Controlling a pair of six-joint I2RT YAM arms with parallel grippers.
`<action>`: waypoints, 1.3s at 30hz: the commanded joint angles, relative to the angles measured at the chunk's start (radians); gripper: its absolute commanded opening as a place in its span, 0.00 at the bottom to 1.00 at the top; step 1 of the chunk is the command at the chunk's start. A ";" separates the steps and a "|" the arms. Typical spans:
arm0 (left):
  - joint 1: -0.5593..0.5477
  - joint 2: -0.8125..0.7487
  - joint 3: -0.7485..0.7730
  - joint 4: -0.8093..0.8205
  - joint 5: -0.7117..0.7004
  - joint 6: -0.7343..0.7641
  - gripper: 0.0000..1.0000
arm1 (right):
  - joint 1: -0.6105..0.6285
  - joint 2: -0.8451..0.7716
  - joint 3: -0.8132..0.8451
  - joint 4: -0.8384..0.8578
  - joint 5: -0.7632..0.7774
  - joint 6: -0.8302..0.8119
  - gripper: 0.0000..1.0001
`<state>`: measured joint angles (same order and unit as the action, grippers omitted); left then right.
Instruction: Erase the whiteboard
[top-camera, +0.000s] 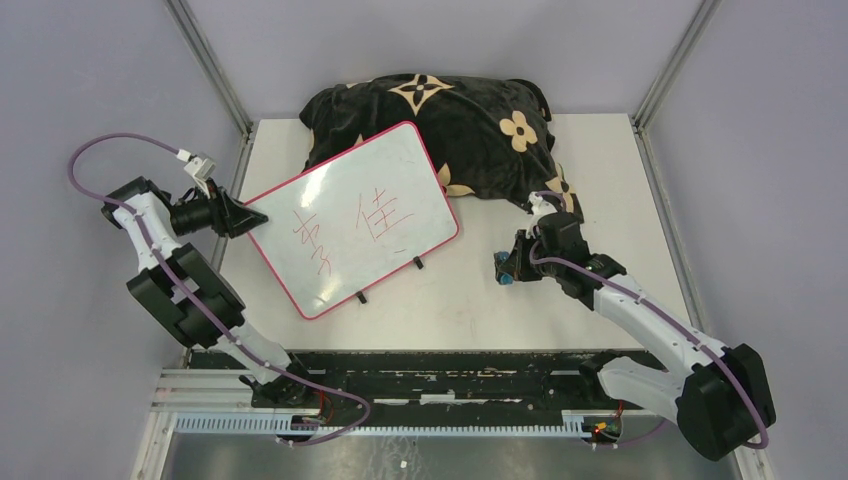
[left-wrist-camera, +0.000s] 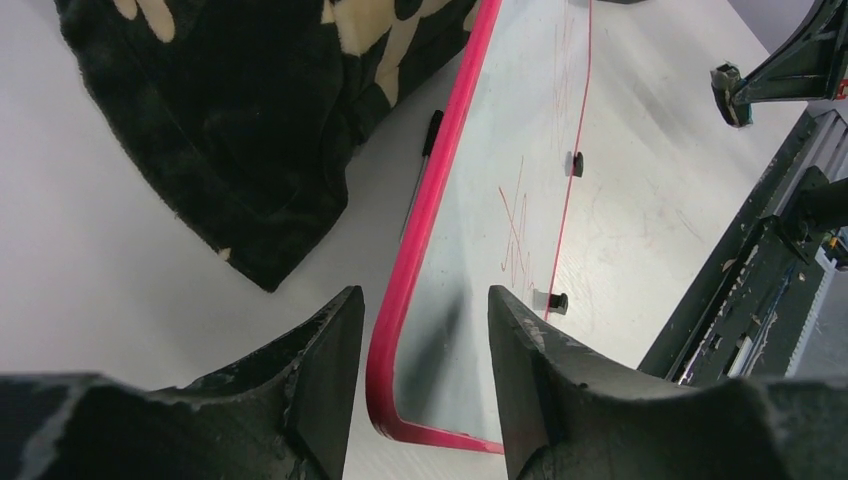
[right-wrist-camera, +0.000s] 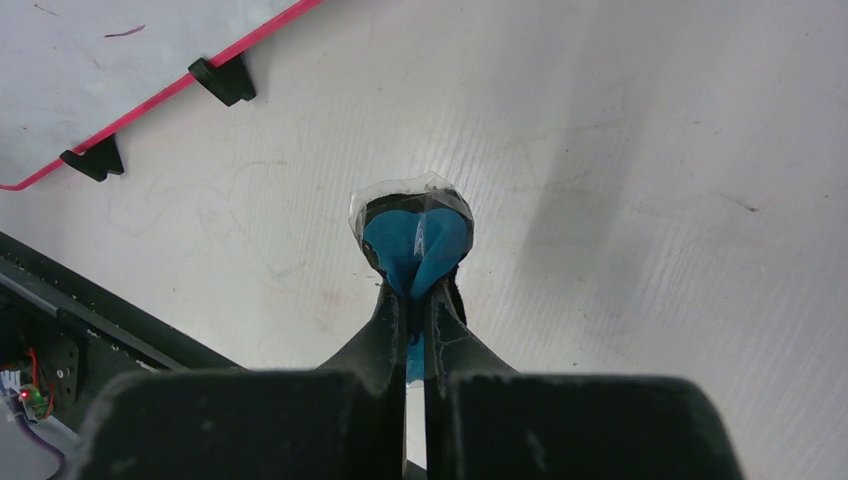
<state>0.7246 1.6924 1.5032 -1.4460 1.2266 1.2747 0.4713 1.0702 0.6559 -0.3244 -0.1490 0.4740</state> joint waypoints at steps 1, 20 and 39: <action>0.009 0.009 0.007 -0.017 0.039 0.064 0.54 | 0.009 0.006 0.019 0.046 0.003 0.003 0.02; 0.014 -0.001 -0.004 -0.017 0.022 0.038 0.08 | 0.036 0.103 0.093 0.108 0.020 0.022 0.01; 0.030 0.018 -0.003 -0.017 -0.025 0.067 0.03 | 0.057 0.314 0.335 0.233 0.039 -0.028 0.01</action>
<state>0.7307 1.7100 1.4929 -1.5837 1.2743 1.2606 0.5106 1.3079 0.8562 -0.2031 -0.1299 0.4759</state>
